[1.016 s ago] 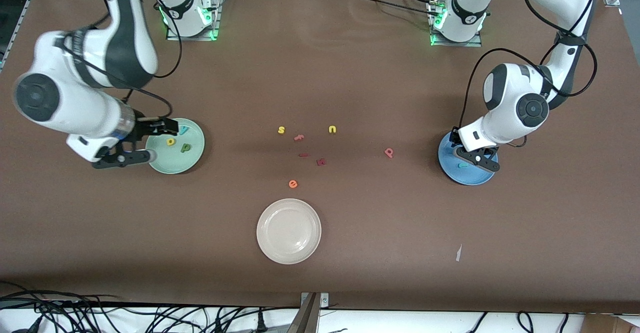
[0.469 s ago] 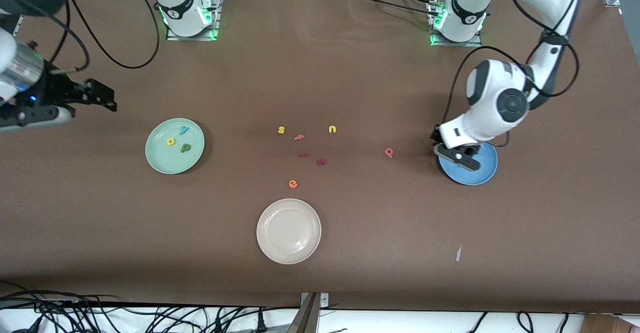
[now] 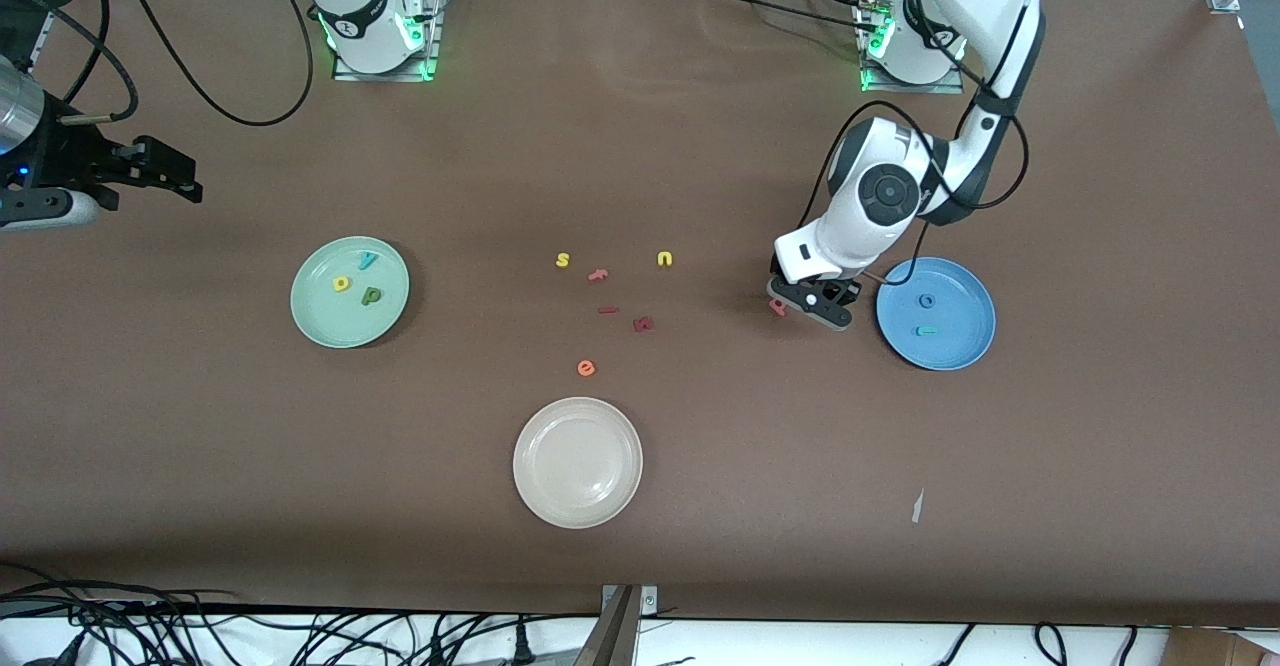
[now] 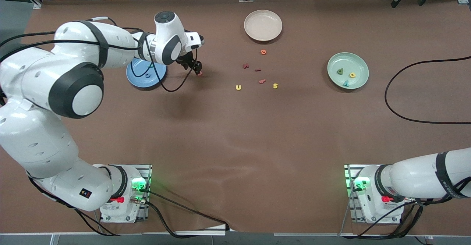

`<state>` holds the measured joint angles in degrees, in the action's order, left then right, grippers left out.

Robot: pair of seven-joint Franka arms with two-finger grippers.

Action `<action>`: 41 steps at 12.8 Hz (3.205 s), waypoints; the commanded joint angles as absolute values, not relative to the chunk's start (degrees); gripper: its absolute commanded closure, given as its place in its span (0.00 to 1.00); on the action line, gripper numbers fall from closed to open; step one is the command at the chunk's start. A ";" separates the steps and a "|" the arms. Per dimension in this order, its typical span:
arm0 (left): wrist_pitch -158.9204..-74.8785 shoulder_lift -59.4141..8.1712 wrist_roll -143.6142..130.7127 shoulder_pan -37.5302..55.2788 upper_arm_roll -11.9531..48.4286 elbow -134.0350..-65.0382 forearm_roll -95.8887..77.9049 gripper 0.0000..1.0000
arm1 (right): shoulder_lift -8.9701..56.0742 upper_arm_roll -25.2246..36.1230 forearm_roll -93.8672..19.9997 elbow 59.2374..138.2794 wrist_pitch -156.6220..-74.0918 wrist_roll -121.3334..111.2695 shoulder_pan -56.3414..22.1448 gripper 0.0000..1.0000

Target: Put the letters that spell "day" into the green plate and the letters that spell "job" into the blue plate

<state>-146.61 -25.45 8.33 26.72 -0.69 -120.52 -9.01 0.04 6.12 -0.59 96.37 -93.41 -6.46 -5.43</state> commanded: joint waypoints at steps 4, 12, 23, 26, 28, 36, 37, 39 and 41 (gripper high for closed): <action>-146.69 -30.49 4.92 29.62 -1.23 -115.05 -10.46 0.36 | -2.37 6.15 0.09 95.01 -91.24 -6.50 -5.10 0.00; -146.69 -31.11 4.92 29.62 -1.23 -115.05 -9.76 0.35 | -2.20 7.20 -0.09 94.83 -88.34 -5.54 -5.10 0.00; -146.78 -32.17 4.92 29.53 -1.32 -115.22 -9.58 0.78 | -2.20 6.50 -0.26 94.75 -88.07 -0.35 -5.19 0.00; -146.69 -32.08 5.18 29.53 -1.32 -115.22 -9.58 0.99 | -2.20 6.42 -0.44 94.75 -88.16 -0.35 -5.45 0.00; -145.90 -30.25 5.36 28.83 -1.32 -115.22 -9.58 0.98 | -2.20 6.50 -0.61 94.75 -88.07 -0.35 -5.45 0.00; -138.16 -18.12 14.66 14.52 -1.49 -123.20 -5.71 1.00 | -2.20 5.45 -0.70 94.75 -88.94 -0.35 -6.15 0.00; -138.16 -16.63 16.50 12.94 -1.58 -125.14 -5.54 0.99 | -2.20 5.54 -0.70 94.75 -88.86 -0.35 -6.15 0.00; -138.16 -15.47 17.31 10.90 -1.84 -126.91 -2.91 0.97 | -2.20 5.71 -0.70 94.75 -88.86 -0.35 -6.15 0.00; -138.16 -15.47 17.31 10.11 -1.85 -127.09 -2.46 0.53 | -2.20 5.71 -0.70 94.75 -88.86 -0.35 -6.15 0.00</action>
